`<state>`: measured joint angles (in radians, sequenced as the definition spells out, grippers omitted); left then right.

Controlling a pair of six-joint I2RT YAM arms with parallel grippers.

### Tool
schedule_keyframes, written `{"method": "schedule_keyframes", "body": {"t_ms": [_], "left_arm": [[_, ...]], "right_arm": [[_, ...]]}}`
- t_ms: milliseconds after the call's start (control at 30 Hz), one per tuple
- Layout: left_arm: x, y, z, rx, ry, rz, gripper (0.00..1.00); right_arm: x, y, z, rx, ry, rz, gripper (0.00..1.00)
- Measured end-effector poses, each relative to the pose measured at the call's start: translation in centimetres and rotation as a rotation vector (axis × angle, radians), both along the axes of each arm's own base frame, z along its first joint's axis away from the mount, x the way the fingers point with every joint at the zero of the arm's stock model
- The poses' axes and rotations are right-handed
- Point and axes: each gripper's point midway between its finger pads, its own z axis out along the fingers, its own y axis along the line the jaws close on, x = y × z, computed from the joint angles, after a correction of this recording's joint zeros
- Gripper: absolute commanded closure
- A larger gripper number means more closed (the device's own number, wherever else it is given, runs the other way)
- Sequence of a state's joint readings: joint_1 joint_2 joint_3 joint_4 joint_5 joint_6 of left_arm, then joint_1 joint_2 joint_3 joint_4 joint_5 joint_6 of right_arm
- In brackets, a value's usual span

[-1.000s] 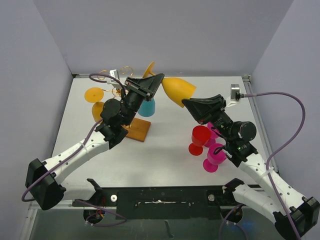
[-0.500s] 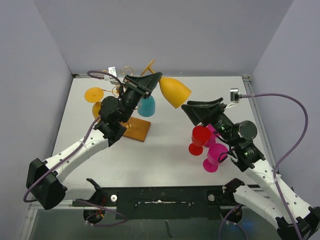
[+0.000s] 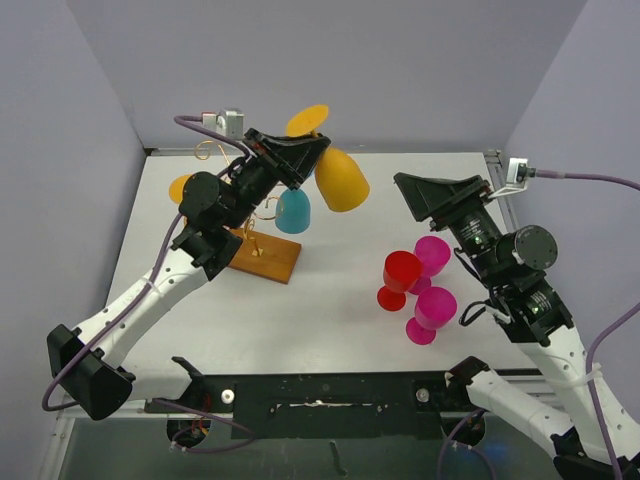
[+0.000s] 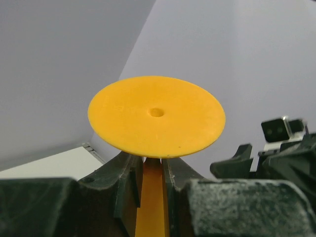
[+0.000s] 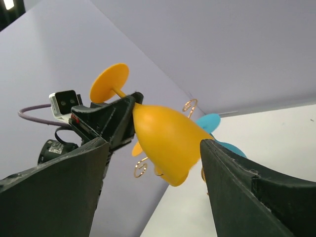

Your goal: Place the wine glass upside down on the wine glass rack

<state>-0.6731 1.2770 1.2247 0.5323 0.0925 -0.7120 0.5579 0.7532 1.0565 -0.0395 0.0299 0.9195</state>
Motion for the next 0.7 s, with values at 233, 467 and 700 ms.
{"method": "schedule_keyframes", "body": {"t_ms": [233, 467, 700], "left_arm": [[-1.9, -1.6, -0.5, 0.202, -0.186, -0.057, 0.89], [-2.3, -2.2, -1.5, 0.314, -0.286, -0.056, 0.89], [-2.4, -2.5, -2.6, 0.384, -0.340, -0.058, 0.89]], "right_arm": [[-0.1, 2.1, 4.3, 0.045, -0.047, 0.106, 0.24], [1.3, 4.4, 4.5, 0.060, 0.023, 0.181, 0.26], [2.2, 5.5, 3.5, 0.081, 0.145, 0.213, 0.38]]}}
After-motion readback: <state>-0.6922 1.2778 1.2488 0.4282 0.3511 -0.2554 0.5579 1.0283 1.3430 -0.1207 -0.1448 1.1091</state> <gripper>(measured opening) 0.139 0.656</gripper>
